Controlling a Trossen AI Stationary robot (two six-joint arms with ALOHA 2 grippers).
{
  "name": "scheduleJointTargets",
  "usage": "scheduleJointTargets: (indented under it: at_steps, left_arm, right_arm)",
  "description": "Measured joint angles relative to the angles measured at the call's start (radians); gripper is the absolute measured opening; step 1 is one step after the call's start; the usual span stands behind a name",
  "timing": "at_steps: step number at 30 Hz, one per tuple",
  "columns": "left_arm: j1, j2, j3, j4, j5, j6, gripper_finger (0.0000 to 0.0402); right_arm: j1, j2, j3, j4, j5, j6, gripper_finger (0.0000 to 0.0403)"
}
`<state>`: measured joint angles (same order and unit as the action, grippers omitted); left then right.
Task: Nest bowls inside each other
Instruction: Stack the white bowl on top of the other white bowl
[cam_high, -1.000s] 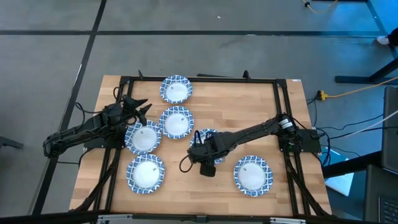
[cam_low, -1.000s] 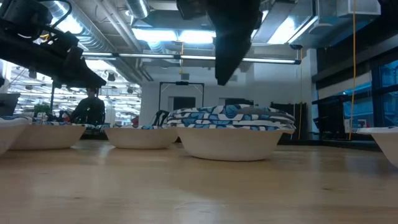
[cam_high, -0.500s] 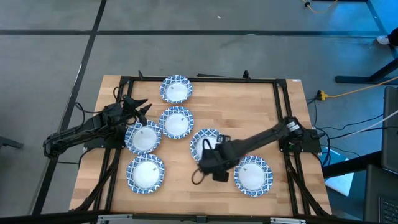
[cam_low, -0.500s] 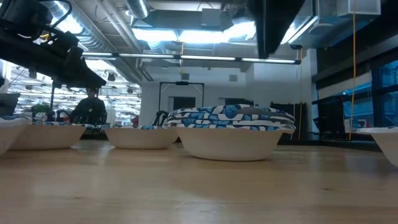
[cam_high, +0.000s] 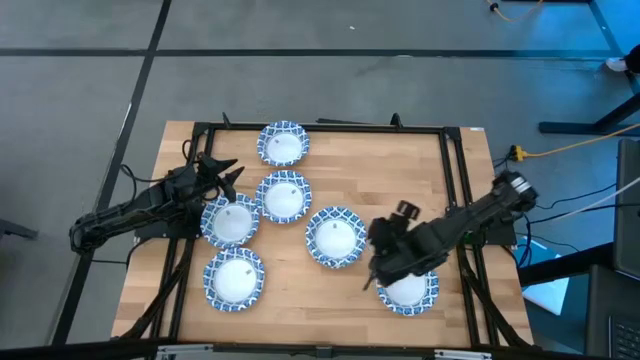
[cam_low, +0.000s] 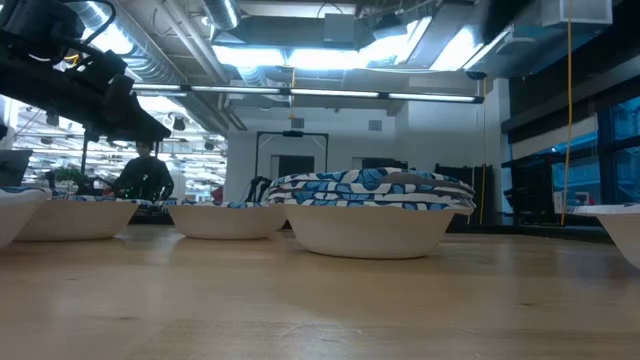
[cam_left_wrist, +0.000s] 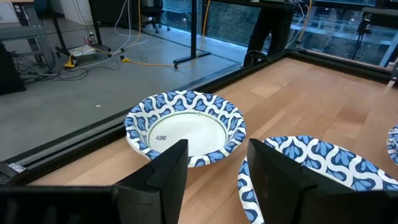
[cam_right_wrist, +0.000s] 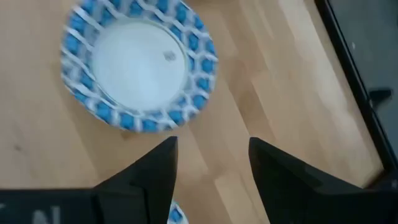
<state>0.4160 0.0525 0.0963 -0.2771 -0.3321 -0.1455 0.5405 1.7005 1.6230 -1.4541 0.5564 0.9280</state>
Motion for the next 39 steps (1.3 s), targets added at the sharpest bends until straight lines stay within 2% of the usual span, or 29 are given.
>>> scheduleJointTargets:
  at_steps: [5, 9, 12, 16, 21, 27, 32, 39]
  left_arm:
    - [0.0, 0.0, 0.0, 0.0, 0.0, 0.0, 0.016]
    - [0.0, 0.0, 0.0, 0.0, 0.0, 0.0, 0.016]
    - [0.0, 0.0, 0.0, 0.0, 0.0, 0.0, 0.016]
    - [0.0, 0.0, 0.0, 0.0, 0.0, 0.0, 0.016]
    - [0.0, 0.0, 0.0, 0.0, 0.0, 0.0, 0.016]
    - [0.0, 0.0, 0.0, 0.0, -0.008, 0.0, 0.016]
    - [0.0, 0.0, 0.0, 0.0, -0.008, -0.001, 0.016]
    - [0.0, 0.0, 0.0, 0.0, -0.008, -0.001, 0.016]
  right_arm:
    - [0.03, -0.171, -0.263, 0.123, 0.0, 0.101, 0.02]
    - [0.054, -0.3, -0.471, 0.29, -0.014, 0.161, 0.02]
    - [0.069, -0.372, -0.598, 0.386, -0.089, 0.168, 0.02]
    - [0.076, -0.409, -0.715, 0.463, -0.259, 0.169, 0.02]
    - [0.076, -0.4, -0.772, 0.476, -0.365, 0.171, 0.02]
    - [0.076, -0.396, -0.78, 0.476, -0.363, 0.088, 0.02]
    - [0.076, -0.392, -0.78, 0.476, -0.354, 0.08, 0.02]
    - [0.076, -0.387, -0.78, 0.461, -0.402, 0.072, 0.02]
